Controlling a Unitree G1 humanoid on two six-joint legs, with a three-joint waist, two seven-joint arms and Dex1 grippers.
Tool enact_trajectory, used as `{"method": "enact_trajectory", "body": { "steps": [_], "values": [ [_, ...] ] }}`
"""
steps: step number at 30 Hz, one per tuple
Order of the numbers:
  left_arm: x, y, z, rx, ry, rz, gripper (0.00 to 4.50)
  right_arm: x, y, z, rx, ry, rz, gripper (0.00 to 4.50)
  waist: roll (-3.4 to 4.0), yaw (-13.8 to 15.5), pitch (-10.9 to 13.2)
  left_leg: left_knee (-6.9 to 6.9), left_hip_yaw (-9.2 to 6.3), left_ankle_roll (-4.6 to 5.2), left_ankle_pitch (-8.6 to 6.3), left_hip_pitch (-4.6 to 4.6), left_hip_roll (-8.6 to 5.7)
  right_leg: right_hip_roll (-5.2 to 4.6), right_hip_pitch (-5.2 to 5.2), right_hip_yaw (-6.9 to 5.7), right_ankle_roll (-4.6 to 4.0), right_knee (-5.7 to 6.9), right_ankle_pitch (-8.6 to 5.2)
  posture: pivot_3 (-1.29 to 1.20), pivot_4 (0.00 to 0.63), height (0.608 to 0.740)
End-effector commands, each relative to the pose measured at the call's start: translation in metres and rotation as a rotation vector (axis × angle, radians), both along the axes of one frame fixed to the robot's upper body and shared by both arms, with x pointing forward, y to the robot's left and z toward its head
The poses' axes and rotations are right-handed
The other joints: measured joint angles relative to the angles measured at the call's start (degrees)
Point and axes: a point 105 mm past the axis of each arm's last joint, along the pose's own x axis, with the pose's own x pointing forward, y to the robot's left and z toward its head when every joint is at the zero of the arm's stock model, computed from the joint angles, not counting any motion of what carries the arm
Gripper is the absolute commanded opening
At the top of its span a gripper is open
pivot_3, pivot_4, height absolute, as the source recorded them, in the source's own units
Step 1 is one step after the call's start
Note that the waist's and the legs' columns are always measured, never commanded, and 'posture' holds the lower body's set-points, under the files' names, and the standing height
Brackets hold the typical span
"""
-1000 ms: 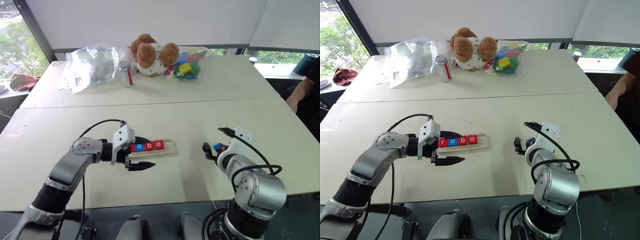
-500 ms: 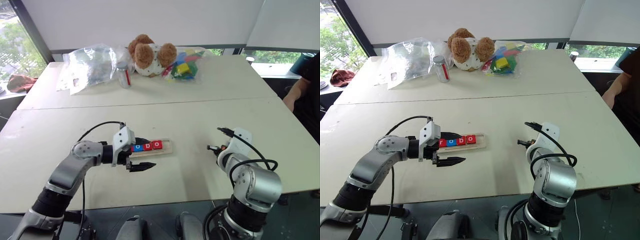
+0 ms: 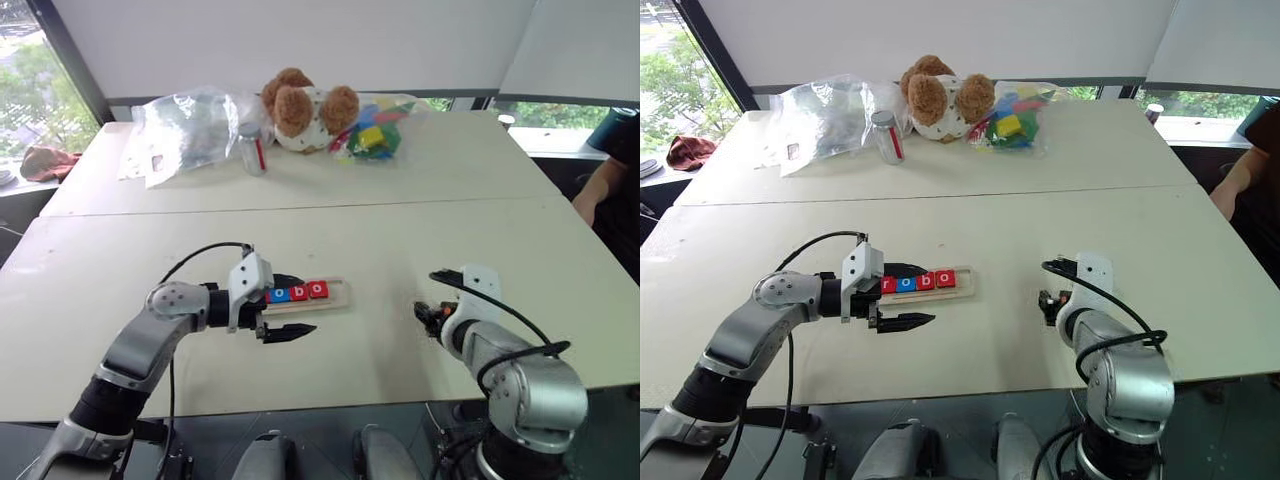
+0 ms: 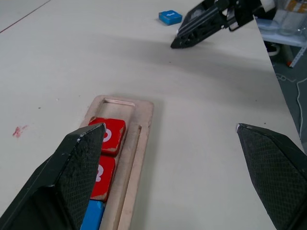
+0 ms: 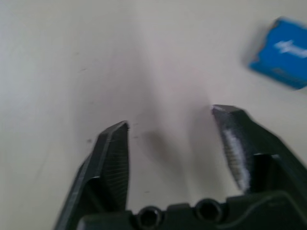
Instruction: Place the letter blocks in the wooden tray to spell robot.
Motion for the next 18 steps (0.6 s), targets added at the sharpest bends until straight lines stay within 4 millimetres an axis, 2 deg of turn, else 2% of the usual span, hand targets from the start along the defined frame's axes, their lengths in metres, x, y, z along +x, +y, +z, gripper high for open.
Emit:
{"method": "enact_trajectory", "body": {
  "steps": [1,2,6,10,14,18],
  "values": [
    [-0.001,0.002,0.005,-0.013,-0.021,-0.007,4.5,-0.018,0.003,0.027,-0.122,-0.138,0.132,4.11,0.0,0.13,0.0,0.0,-0.01,0.04,-0.02,0.0,0.0,-0.01,0.01,-0.02,0.0,-0.02,-0.01,0.0,0.15,0.74],
    [-0.001,0.001,0.004,-0.015,-0.016,-0.008,4.5,-0.024,0.004,0.027,-0.116,-0.161,0.158,4.11,-0.01,0.04,0.0,-0.02,-0.04,0.07,-0.04,0.0,0.01,0.0,0.03,-0.03,0.02,-0.06,-0.01,0.0,0.15,0.74],
    [-0.002,-0.004,0.0,-0.031,0.001,-0.023,4.5,-0.045,-0.016,0.029,-0.263,-0.247,0.202,4.11,-0.06,-0.02,0.02,-0.06,-0.04,0.09,-0.06,-0.01,0.04,0.05,0.03,-0.03,0.05,-0.1,-0.04,0.0,0.15,0.74],
    [-0.003,-0.01,-0.003,-0.036,0.013,-0.047,4.5,-0.058,-0.024,0.017,-0.229,-0.252,0.23,4.11,-0.12,-0.07,0.03,0.08,0.03,0.11,-0.06,0.12,0.03,0.07,0.26,-0.01,0.08,-0.1,-0.03,0.0,0.15,0.74],
    [0.0,-0.01,-0.002,-0.032,0.012,-0.056,4.5,-0.041,-0.033,0.017,-0.261,-0.327,0.422,4.11,-0.16,-0.15,0.05,0.13,0.04,0.12,-0.07,0.28,0.03,0.07,0.44,-0.01,0.07,-0.08,-0.03,0.0,0.15,0.74],
    [0.004,-0.008,0.0,-0.022,0.006,-0.057,4.5,-0.019,-0.068,0.014,-0.245,-0.308,0.535,4.11,-0.19,0.1,0.08,0.12,0.03,0.18,-0.1,0.45,0.02,0.12,0.65,-0.05,0.07,-0.15,-0.03,0.0,0.15,0.74]
  ]
}}
